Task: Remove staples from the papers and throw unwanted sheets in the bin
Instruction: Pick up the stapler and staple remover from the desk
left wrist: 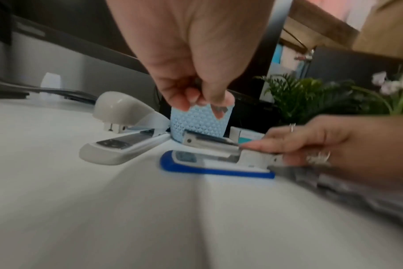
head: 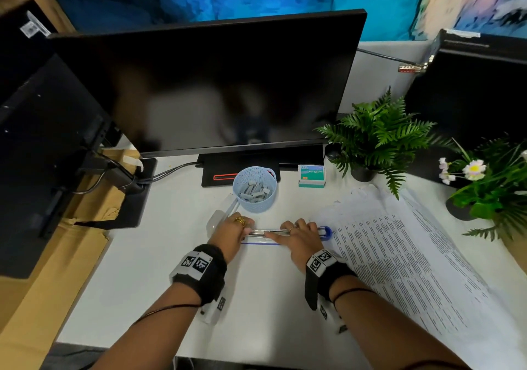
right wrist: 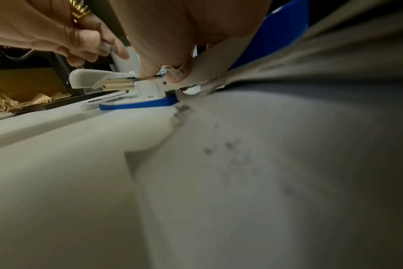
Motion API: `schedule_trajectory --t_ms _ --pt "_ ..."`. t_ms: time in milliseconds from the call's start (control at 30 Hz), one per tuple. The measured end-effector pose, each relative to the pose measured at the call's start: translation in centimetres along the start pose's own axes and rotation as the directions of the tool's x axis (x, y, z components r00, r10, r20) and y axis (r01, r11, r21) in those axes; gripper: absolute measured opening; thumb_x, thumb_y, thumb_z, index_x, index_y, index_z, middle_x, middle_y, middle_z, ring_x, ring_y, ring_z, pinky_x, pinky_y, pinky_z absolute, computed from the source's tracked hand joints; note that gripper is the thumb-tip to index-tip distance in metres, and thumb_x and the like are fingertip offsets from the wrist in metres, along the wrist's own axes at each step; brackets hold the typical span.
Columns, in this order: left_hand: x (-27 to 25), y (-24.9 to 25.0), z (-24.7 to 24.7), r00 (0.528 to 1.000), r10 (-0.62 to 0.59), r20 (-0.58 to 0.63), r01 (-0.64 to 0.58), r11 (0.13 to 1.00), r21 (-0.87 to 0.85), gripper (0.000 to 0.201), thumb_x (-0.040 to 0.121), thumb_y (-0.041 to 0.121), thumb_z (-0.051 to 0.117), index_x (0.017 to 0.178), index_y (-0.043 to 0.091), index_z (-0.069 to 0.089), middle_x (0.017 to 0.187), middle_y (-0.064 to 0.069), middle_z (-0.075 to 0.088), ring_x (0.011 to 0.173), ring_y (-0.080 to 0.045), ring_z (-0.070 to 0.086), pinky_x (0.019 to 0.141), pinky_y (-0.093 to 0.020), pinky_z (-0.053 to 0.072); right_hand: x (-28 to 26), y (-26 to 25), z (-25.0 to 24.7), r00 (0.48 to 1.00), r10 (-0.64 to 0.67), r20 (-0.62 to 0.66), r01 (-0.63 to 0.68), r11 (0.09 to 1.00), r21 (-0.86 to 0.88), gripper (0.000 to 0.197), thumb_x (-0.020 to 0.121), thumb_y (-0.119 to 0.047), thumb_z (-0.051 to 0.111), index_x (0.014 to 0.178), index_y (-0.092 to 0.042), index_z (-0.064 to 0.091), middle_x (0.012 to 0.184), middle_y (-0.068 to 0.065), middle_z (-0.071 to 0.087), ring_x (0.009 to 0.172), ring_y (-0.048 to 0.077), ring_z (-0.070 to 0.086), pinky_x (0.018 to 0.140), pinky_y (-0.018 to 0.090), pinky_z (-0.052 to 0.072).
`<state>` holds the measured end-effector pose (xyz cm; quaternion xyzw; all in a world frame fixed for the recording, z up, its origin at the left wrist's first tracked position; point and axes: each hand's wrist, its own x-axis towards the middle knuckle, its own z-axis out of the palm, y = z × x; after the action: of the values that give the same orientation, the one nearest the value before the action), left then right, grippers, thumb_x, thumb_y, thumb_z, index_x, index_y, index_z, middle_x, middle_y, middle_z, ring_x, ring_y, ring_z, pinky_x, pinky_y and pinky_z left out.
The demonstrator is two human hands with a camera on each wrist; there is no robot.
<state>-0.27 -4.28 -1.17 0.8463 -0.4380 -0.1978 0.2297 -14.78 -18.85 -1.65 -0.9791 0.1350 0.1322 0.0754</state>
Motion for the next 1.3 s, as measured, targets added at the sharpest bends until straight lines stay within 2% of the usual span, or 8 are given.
schedule_trajectory --t_ms 67,133,200,333,433,767,1067,1300 --pt "-0.1 -0.1 0.0 0.998 0.052 -0.044 -0.044 0.985 0.166 0.034 0.086 0.006 0.063 0.12 0.002 0.061 0.104 -0.015 0.064 0.101 -0.032 0.059 0.089 -0.037 0.05 0.1 0.0 0.1 1.0 0.002 0.001 -0.002 1.0 -0.001 0.073 0.09 -0.004 0.043 0.141 -0.052 0.022 0.133 0.0 0.041 0.112 0.026 0.039 0.087 0.04 0.029" --pt "-0.2 -0.6 0.4 0.992 0.112 -0.056 -0.095 0.964 0.25 0.041 0.064 0.003 0.082 0.103 0.002 0.07 0.082 -0.012 0.068 0.078 -0.033 0.065 0.066 -0.037 0.057 0.0 0.1 0.1 1.0 -0.001 0.012 0.001 1.0 -0.006 0.073 0.091 -0.005 0.043 0.141 -0.053 0.021 0.133 0.001 0.04 0.113 0.027 0.038 0.089 0.041 0.029" --pt "-0.3 -0.8 0.9 0.974 0.188 -0.129 -0.147 0.95 0.274 0.025 0.059 0.007 0.082 0.083 0.007 0.075 0.071 -0.007 0.068 0.071 -0.028 0.063 0.06 -0.028 0.055 0.0 0.2 0.1 1.0 -0.011 0.024 0.011 1.0 -0.016 0.073 0.091 -0.006 0.043 0.141 -0.053 0.018 0.133 0.002 0.039 0.114 0.027 0.037 0.089 0.042 0.03" --pt "-0.5 -1.0 1.5 0.973 0.178 -0.15 -0.166 0.982 0.09 0.016 0.065 -0.006 0.072 0.079 0.002 0.074 0.077 -0.013 0.07 0.082 -0.027 0.061 0.08 -0.013 0.036 0.1 0.2 0.1 1.0 -0.002 0.027 0.002 1.0 -0.005 0.075 0.091 -0.003 0.04 0.143 -0.05 0.017 0.136 0.001 0.039 0.116 0.027 0.037 0.089 0.042 0.031" --pt "-0.4 -1.5 1.6 0.989 0.103 -0.101 -0.101 0.995 0.025 0.017 0.072 -0.009 0.07 0.086 0.0 0.073 0.084 -0.016 0.07 0.083 -0.032 0.066 0.088 -0.02 0.039 0.3 0.3 0.3 0.999 0.038 0.021 -0.039 0.998 0.045 0.082 0.085 0.003 0.043 0.147 -0.041 0.011 0.139 -0.001 0.04 0.119 0.026 0.036 0.09 0.04 0.03" --pt "0.1 -1.0 1.9 0.996 0.018 -0.089 -0.02 1.0 -0.021 0.02 0.086 0.01 0.055 0.088 0.001 0.073 0.09 -0.02 0.064 0.093 -0.033 0.056 0.083 -0.023 0.03 0.7 0.4 0.7 0.999 0.048 0.022 -0.05 0.996 0.081 0.064 0.088 -0.001 0.046 0.143 -0.03 0.032 0.139 -0.004 0.042 0.118 0.025 0.037 0.091 0.039 0.029" --pt "0.2 -1.3 2.5 1.0 -0.016 -0.006 0.016 0.998 -0.059 0.025 0.097 0.009 0.045 0.112 0.0 0.063 0.115 -0.015 0.055 0.116 -0.027 0.044 0.098 -0.013 0.021 0.8 0.6 0.6 0.998 0.049 0.031 -0.051 0.996 0.075 0.06 0.09 -0.006 0.046 0.141 -0.034 0.033 0.138 -0.007 0.043 0.118 0.024 0.037 0.088 0.037 0.031" --pt "0.2 -1.5 2.1 0.992 0.097 -0.083 -0.093 0.995 0.048 0.017 0.087 0.009 0.059 0.095 0.0 0.071 0.092 -0.015 0.063 0.091 -0.012 0.042 0.088 -0.027 0.038 0.8 0.5 0.8 0.999 0.043 0.009 -0.043 0.997 0.071 0.06 0.089 -0.005 0.046 0.141 -0.033 0.034 0.138 -0.007 0.043 0.117 0.024 0.038 0.089 0.037 0.031"
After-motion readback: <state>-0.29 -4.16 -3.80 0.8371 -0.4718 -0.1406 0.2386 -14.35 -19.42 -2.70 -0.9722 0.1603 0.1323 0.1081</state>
